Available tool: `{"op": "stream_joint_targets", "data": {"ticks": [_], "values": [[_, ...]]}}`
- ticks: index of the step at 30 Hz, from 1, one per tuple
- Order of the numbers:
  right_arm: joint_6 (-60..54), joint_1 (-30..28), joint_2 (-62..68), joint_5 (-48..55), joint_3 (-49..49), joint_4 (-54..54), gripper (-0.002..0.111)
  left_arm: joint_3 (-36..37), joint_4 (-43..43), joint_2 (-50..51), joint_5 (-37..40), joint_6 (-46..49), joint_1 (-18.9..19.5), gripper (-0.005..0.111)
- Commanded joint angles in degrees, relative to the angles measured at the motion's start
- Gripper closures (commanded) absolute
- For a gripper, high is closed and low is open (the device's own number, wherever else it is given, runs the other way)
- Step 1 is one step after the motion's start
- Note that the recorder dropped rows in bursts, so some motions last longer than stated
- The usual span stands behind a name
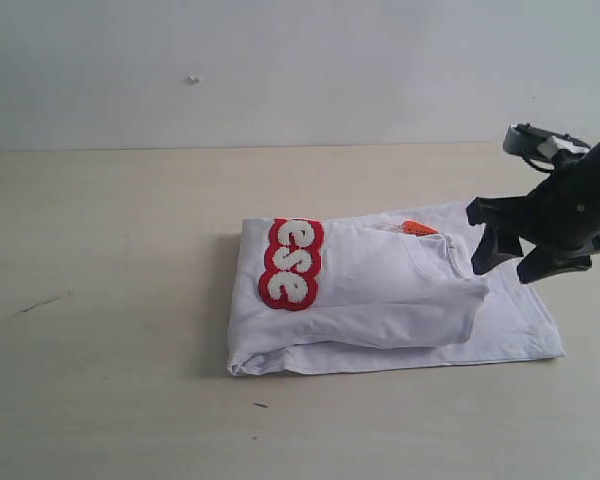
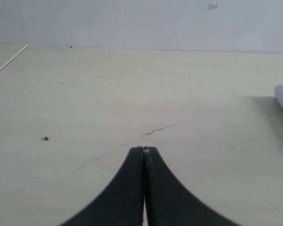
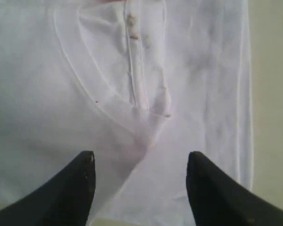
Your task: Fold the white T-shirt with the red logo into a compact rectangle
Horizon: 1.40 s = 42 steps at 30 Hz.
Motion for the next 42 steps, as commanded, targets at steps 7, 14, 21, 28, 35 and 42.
{"op": "stream_joint_targets", "data": {"ticks": [7,14,21,28,35,42], "values": [[-13.68,-0.18,7.36,-4.33,0.25,16.24,0.052,-0.06,-0.21,-0.23,-0.39,0.16,0.13,0.107],[-16.89,-0.18,9.56,-2.79,0.25,19.75,0.052,-0.06,-0.21,-0.23,-0.39,0.16,0.13,0.107],[-16.76,-0.18,9.96,-2.99,0.25,18.36,0.052,-0.06,-0.21,-0.23,-0.39,0.16,0.13,0.107],[-8.14,-0.18,8.55,-0.82,-2.64,9.63,0.052,-0.06,-0.21,-0.23,-0.39,0.16,0.13,0.107],[-12.52,0.47,12.37,-1.50,-1.34,15.70,0.052,-0.06,-0.21,-0.23,-0.39,0.16,0.13,0.107],[-14.71,0.79,9.56,-1.42,-1.45,17.30,0.107,-0.06,-0.21,-0.23,-0.39,0.16,0.13,0.107]]}}
